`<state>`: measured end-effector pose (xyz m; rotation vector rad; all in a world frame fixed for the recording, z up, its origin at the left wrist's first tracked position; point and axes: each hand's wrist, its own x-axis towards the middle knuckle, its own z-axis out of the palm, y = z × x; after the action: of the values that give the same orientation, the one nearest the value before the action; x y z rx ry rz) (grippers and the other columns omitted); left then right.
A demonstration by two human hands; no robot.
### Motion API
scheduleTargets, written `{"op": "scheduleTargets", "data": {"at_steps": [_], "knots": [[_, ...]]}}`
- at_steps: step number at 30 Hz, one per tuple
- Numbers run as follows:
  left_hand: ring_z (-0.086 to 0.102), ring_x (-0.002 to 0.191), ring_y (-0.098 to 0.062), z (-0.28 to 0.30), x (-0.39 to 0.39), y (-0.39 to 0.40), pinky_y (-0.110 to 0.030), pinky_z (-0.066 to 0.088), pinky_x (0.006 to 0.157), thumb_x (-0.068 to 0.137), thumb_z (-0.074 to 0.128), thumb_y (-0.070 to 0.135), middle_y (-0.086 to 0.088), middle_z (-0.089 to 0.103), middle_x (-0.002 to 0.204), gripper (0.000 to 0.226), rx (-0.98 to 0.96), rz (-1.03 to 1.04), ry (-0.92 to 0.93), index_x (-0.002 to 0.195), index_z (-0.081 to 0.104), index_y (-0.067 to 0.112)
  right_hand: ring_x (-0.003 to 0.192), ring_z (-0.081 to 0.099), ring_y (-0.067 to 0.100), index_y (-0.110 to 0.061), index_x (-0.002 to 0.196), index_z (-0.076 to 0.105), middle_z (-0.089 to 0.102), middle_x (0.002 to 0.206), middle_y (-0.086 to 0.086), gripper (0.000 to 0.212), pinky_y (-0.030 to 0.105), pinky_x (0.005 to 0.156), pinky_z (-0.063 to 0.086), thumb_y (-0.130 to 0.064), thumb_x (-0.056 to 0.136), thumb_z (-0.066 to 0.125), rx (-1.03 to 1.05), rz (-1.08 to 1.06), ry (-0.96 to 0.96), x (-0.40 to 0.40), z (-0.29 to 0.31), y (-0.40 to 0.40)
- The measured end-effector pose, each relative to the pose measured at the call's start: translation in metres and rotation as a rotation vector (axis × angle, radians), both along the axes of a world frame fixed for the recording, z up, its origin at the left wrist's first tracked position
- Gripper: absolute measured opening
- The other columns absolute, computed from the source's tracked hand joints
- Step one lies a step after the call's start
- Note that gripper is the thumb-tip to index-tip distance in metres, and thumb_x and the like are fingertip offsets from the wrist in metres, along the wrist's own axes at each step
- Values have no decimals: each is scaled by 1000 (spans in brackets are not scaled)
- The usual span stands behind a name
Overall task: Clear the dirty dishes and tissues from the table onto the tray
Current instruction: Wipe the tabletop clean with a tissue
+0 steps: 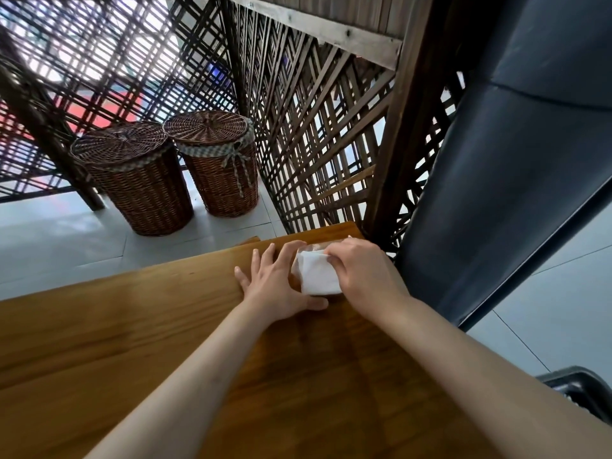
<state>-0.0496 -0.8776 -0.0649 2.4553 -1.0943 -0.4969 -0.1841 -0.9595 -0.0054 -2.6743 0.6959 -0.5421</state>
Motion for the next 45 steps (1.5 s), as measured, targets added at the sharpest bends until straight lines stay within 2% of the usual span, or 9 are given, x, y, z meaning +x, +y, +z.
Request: {"op": "scheduleTargets", "data": {"at_steps": [5, 9, 13, 17, 22, 27, 33, 36, 45], "knots": [[-18, 143, -27, 0, -5, 1, -57, -21, 104, 46, 75, 71, 2, -2, 159, 109, 10, -19, 55, 133, 10, 61, 93, 56, 17, -14, 114, 65, 64, 100, 5, 26, 33, 79, 51, -19, 98, 44, 19, -8, 33, -4, 5, -3], [-14, 144, -27, -2, -3, 6, -58, -18, 105, 50, 67, 77, 2, 1, 159, 102, -27, 12, 35, 134, 12, 60, 98, 58, 17, -14, 113, 66, 66, 106, 3, 27, 31, 83, 50, -26, 97, 48, 45, -14, 36, -8, 7, -3], [-13, 144, -28, -5, -3, 9, -58, -20, 104, 50, 66, 79, 1, 3, 159, 101, -25, 28, 8, 133, 11, 60, 92, 59, 13, -15, 110, 67, 68, 101, 1, 30, 25, 78, 49, -29, 98, 44, 56, -29, 13, -12, 10, -3], [-12, 144, -29, -7, -6, 9, -57, -21, 103, 51, 65, 80, 0, 4, 159, 100, -27, 56, -9, 132, 10, 61, 81, 59, 15, -11, 98, 66, 66, 87, 3, 28, 27, 73, 50, -26, 99, 42, 3, -59, 2, -15, 15, -1], [-11, 144, -29, -6, -11, 8, -56, -20, 103, 53, 66, 78, -2, 6, 158, 98, -44, 83, 1, 131, 9, 60, 77, 60, 18, -10, 97, 65, 66, 84, 3, 24, 28, 72, 46, -21, 98, 44, -70, -73, -67, -15, 27, 1], [-11, 144, -29, -5, -15, 11, -57, -19, 104, 53, 66, 78, -3, 6, 158, 102, -23, 81, -18, 133, 7, 57, 67, 54, 18, -11, 87, 57, 57, 70, 1, 21, 28, 62, 35, -18, 99, 42, -127, -79, -84, -21, 34, 2], [-10, 144, -29, -3, -15, 12, -57, -17, 105, 52, 68, 78, -4, 6, 158, 101, -11, 91, -16, 122, -3, 59, 48, 36, 4, -18, 81, 45, 33, 55, -17, 18, 22, 56, 25, -20, 99, 42, -113, -44, -159, -26, 45, 8], [-11, 144, -28, -3, -17, 15, -57, -17, 105, 52, 67, 78, -3, 4, 159, 106, -2, 91, -15, 128, -4, 59, 47, 40, 6, -21, 79, 41, 36, 54, -16, 21, 18, 50, 22, -21, 99, 40, -105, -45, -146, -30, 46, 9], [-16, 143, -28, 5, -22, 39, -55, -18, 105, 50, 72, 74, -3, -3, 159, 125, 8, 60, -29, 138, -14, 56, 56, 49, 11, -21, 76, 45, 47, 62, -7, 24, 20, 51, 32, -22, 99, 38, -57, -42, -107, -44, 41, 16]]}}
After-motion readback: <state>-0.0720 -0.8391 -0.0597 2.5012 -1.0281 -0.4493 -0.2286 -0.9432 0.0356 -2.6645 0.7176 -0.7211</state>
